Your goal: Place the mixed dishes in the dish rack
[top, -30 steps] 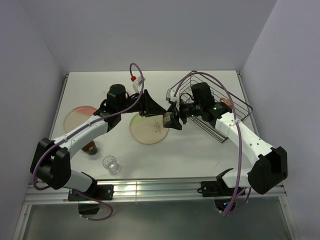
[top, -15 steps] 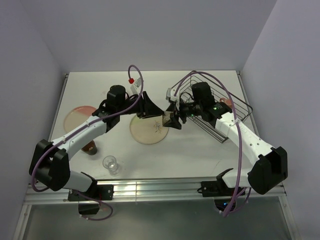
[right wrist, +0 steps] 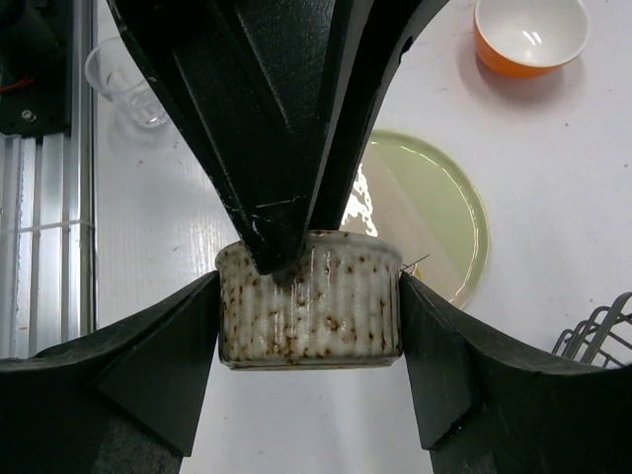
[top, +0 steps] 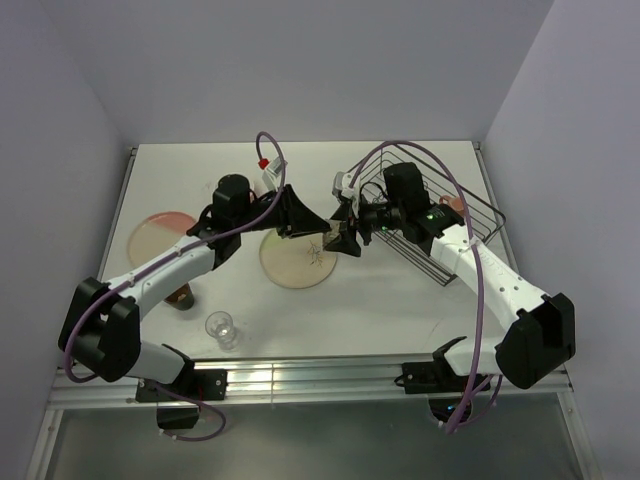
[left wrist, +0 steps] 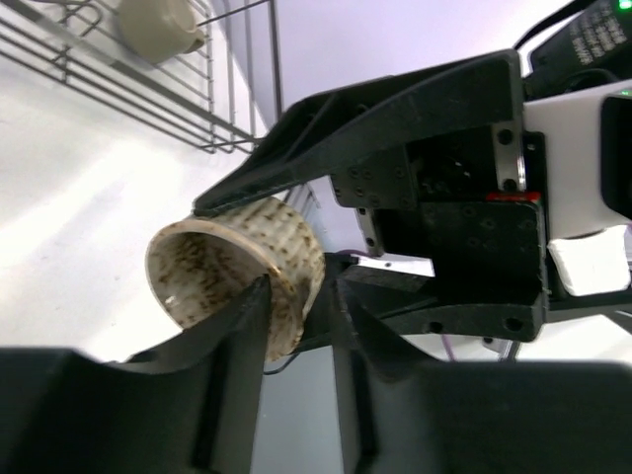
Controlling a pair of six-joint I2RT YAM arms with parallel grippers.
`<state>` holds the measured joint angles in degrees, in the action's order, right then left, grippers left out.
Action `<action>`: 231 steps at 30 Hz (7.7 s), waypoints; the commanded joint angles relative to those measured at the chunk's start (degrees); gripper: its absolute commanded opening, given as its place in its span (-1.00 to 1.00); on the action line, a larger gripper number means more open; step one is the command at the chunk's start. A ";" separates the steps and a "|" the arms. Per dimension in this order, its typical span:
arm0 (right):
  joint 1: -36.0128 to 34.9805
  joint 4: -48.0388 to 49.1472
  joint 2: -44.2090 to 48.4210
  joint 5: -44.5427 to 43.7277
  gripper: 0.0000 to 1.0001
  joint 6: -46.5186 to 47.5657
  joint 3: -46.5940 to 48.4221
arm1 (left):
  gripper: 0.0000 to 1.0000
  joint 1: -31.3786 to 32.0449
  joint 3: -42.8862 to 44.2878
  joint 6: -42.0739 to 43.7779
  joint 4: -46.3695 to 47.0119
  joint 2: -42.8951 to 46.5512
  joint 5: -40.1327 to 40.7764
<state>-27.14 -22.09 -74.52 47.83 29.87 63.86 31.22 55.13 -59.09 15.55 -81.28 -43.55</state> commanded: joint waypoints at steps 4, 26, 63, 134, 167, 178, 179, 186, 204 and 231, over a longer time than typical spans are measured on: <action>-0.55 5.65 1.22 1.04 -0.63 -2.27 0.92 | -0.38 0.33 -1.43 -5.24 10.54 -1.08 -3.73; 1.21 8.46 3.42 1.91 -0.60 -5.52 -1.45 | -1.00 -4.06 -10.48 -17.98 29.87 -0.20 -6.72; 5.60 29.65 3.42 4.46 -0.67 -36.37 -7.25 | 0.06 -5.73 -13.56 -43.57 71.12 -8.03 -1.19; 42.78 -35.22 -29.63 -37.46 -0.56 15.49 23.07 | 0.61 -22.35 -9.17 32.28 -31.11 31.97 24.57; 42.69 -23.89 -29.98 -40.37 0.17 13.11 14.72 | 0.61 -23.05 -8.64 31.76 -31.72 31.88 24.48; 42.78 -24.23 -28.75 -37.03 -0.10 10.91 17.44 | 0.61 -23.14 -8.99 31.40 -31.99 32.32 24.83; 42.78 -24.32 -28.58 -36.94 -0.10 10.83 17.79 | 0.61 -23.22 -9.08 31.40 -31.99 32.32 24.74; 42.78 -22.83 -28.14 -37.02 -0.02 9.95 15.96 | 0.61 -23.22 -9.61 31.23 -31.02 32.23 24.48; 42.95 -18.87 -26.03 -39.05 0.59 9.68 11.99 | 0.61 -23.66 -9.17 31.40 -31.11 31.79 24.13; 43.22 -39.60 -12.41 -26.50 0.89 15.22 27.19 | 0.46 -23.66 -5.31 31.93 -48.49 29.77 21.84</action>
<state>16.40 -56.38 -90.13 14.22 43.83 84.82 7.84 46.37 -27.90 -25.85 -50.78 -20.67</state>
